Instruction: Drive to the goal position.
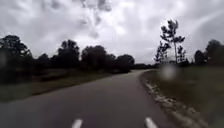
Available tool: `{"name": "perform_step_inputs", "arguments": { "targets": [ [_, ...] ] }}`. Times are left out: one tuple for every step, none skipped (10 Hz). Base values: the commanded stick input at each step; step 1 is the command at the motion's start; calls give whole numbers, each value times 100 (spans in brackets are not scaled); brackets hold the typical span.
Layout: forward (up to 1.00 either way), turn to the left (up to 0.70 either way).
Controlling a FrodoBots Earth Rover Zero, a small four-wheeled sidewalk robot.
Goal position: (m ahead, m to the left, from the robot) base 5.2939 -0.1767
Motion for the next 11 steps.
{"name": "perform_step_inputs", "arguments": {
  "targets": [
    [84, 3],
    [84, 3],
    [84, 3],
    [84, 3],
    [84, 3],
    [84, 3],
    [84, 3],
    [84, 3],
    [84, 3],
    [84, 3],
    [84, -17]
  ]
}}
